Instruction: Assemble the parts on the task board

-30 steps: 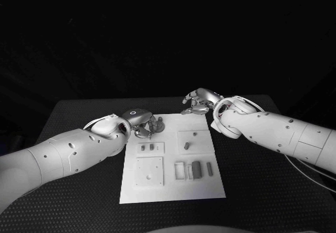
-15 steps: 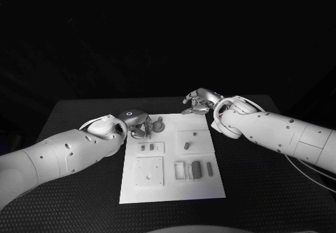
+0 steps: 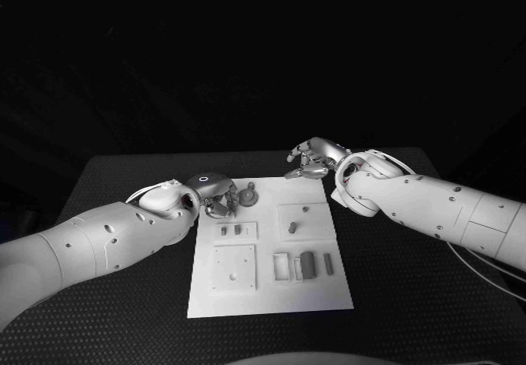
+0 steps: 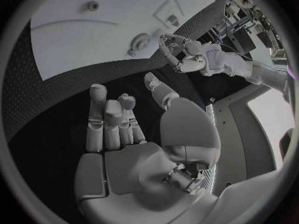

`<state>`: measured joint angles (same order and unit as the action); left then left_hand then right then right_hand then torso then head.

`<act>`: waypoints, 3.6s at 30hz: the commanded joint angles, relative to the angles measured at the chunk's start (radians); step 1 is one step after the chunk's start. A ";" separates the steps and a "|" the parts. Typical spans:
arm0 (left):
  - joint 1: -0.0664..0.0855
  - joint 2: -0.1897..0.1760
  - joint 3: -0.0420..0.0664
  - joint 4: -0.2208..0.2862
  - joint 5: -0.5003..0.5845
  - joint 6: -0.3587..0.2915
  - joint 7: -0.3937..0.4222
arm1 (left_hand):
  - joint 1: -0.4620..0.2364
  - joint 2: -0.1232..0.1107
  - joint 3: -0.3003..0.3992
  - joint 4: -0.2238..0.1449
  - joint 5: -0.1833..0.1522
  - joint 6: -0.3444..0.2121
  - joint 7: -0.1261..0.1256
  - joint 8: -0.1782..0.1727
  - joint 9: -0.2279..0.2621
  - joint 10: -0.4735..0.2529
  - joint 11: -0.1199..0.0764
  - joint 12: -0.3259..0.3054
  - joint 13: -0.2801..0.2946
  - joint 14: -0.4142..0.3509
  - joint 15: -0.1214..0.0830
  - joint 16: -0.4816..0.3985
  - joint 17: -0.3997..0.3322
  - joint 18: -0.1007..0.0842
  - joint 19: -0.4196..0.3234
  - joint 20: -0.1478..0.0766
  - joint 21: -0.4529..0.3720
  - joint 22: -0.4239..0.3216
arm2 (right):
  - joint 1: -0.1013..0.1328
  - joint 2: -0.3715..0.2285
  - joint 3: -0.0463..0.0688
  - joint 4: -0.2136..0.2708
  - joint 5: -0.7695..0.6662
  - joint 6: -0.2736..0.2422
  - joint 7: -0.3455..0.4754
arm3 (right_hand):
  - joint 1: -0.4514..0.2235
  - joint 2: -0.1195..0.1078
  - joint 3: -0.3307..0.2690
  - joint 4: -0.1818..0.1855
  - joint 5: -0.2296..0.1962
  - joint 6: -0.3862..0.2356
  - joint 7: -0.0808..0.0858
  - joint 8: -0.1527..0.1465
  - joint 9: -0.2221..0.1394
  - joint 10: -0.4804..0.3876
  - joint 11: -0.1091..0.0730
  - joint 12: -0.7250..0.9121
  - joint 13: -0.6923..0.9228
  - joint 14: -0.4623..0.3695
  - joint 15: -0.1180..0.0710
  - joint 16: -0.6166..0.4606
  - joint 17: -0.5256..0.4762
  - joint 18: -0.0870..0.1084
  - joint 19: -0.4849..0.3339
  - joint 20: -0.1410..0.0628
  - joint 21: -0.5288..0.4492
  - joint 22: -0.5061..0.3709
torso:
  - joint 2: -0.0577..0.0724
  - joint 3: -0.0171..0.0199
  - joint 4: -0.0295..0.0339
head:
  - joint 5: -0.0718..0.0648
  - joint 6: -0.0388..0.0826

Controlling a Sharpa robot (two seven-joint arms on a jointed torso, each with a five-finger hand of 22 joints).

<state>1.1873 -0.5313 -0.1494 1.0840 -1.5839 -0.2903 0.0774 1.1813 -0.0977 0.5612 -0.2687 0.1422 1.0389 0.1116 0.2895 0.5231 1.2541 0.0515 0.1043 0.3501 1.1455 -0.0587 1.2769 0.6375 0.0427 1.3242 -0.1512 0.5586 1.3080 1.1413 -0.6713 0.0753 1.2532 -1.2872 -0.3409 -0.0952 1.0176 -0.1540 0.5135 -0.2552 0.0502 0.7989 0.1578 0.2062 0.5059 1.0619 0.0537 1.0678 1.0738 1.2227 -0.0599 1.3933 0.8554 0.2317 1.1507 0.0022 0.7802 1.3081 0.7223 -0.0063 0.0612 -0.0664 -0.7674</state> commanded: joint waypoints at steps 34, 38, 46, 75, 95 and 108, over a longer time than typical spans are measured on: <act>-0.001 -0.006 -0.012 0.016 -0.025 0.054 -0.015 | 0.003 0.007 0.002 -0.003 -0.002 0.006 0.003 0.001 0.001 0.007 0.004 -0.008 0.003 0.003 0.002 -0.005 -0.001 0.102 0.002 -0.002 0.000 0.017 | -0.001 0.000 0.000 0.000 -0.001 0.004 0.005 | -0.009 0.000 0.000 0.007 -0.002 -0.001 0.008 0.006 -0.001 -0.007 -0.003 0.005 -0.002 -0.006 0.000 -0.004 -0.001 0.030 -0.002 -0.006 -0.005 0.017 | 0.000 0.0001 -0.0004 | 0.003 -0.008; -0.001 -0.005 -0.015 0.017 -0.025 0.057 -0.016 | 0.003 0.007 0.002 -0.003 -0.002 0.005 0.003 0.001 0.001 0.007 0.004 -0.008 0.003 0.003 0.002 -0.005 -0.001 0.102 0.002 -0.002 0.000 0.017 | -0.001 0.000 0.000 0.000 -0.001 0.004 0.005 | -0.009 0.000 0.000 0.007 -0.002 -0.001 0.008 0.006 -0.001 -0.007 -0.003 0.005 -0.003 -0.006 0.000 -0.004 -0.001 0.030 -0.002 -0.006 -0.005 0.017 | 0.000 0.0002 -0.0004 | 0.002 -0.009; -0.001 -0.007 -0.018 0.024 -0.037 0.073 -0.021 | 0.005 0.007 0.003 -0.004 -0.002 0.006 0.003 0.002 0.001 0.008 0.004 -0.009 0.004 0.002 0.002 -0.006 -0.001 0.102 0.001 -0.003 -0.001 0.017 | -0.001 -0.001 0.000 0.000 -0.001 0.004 0.005 | -0.009 0.000 0.000 0.007 -0.002 -0.001 0.008 0.006 -0.001 -0.007 -0.003 0.005 -0.003 -0.006 0.000 -0.004 -0.001 0.030 -0.002 -0.006 -0.005 0.017 | 0.000 0.0003 -0.0002 | 0.002 -0.011; -0.002 -0.001 -0.024 0.029 -0.035 0.034 -0.012 | 0.005 0.003 0.001 -0.004 -0.009 0.009 0.001 0.003 0.001 0.017 0.001 -0.009 0.009 0.004 0.000 -0.005 0.001 0.101 0.004 -0.004 -0.001 0.018 | -0.002 -0.001 0.000 -0.001 -0.001 0.003 0.004 | -0.009 0.000 0.000 0.007 -0.002 -0.001 0.008 0.006 -0.001 -0.007 -0.003 0.006 -0.004 -0.006 0.000 -0.004 -0.002 0.030 -0.002 -0.006 -0.005 0.017 | 0.000 0.0006 -0.0006 | -0.002 -0.011; -0.002 0.013 -0.036 0.009 -0.058 0.092 -0.035 | 0.003 0.004 -0.001 0.000 -0.017 0.006 0.002 0.000 0.000 0.018 0.002 -0.012 0.014 -0.005 0.000 -0.007 0.003 0.098 -0.003 -0.004 -0.005 0.019 | -0.003 -0.003 0.000 0.000 -0.001 0.006 0.004 | -0.009 -0.001 0.000 0.007 -0.002 -0.001 0.008 0.006 -0.001 -0.007 -0.003 0.006 -0.004 -0.006 0.000 -0.004 -0.002 0.030 -0.002 -0.006 -0.006 0.017 | 0.000 -0.0005 -0.0003 | -0.006 -0.013; -0.003 0.018 -0.041 0.003 -0.057 0.089 -0.028 | 0.007 0.008 0.002 0.001 -0.016 0.009 0.001 0.002 0.000 0.021 0.001 -0.013 0.017 -0.003 -0.001 -0.006 0.004 0.098 -0.002 -0.005 -0.005 0.019 | -0.004 -0.002 0.000 0.000 0.001 0.006 0.005 | -0.008 -0.001 0.000 0.006 -0.002 -0.002 0.008 0.006 -0.002 -0.008 -0.003 0.006 -0.005 -0.006 0.001 -0.004 -0.002 0.030 -0.003 -0.006 -0.006 0.017 | 0.000 0.0003 -0.0003 | -0.006 -0.015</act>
<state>1.1922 -0.5134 -0.1839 1.0869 -1.6313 -0.2324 0.0409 1.1830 -0.0986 0.5611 -0.2686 0.1307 1.0397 0.1124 0.2894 0.5235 1.2669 0.0497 0.0958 0.3651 1.1456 -0.0582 1.2729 0.6398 0.0422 1.3255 -0.1536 0.5586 1.3075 1.1385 -0.6733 0.0753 1.2523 -1.2861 -0.3402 -0.0951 1.0176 -0.1540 0.5135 -0.2552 0.0502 0.7978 0.1590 0.2062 0.5059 1.0619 0.0537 1.0677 1.0702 1.2215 -0.0586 1.3933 0.8549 0.2318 1.1487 0.0003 0.7802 1.3081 0.7225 -0.0064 0.0609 -0.0727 -0.7819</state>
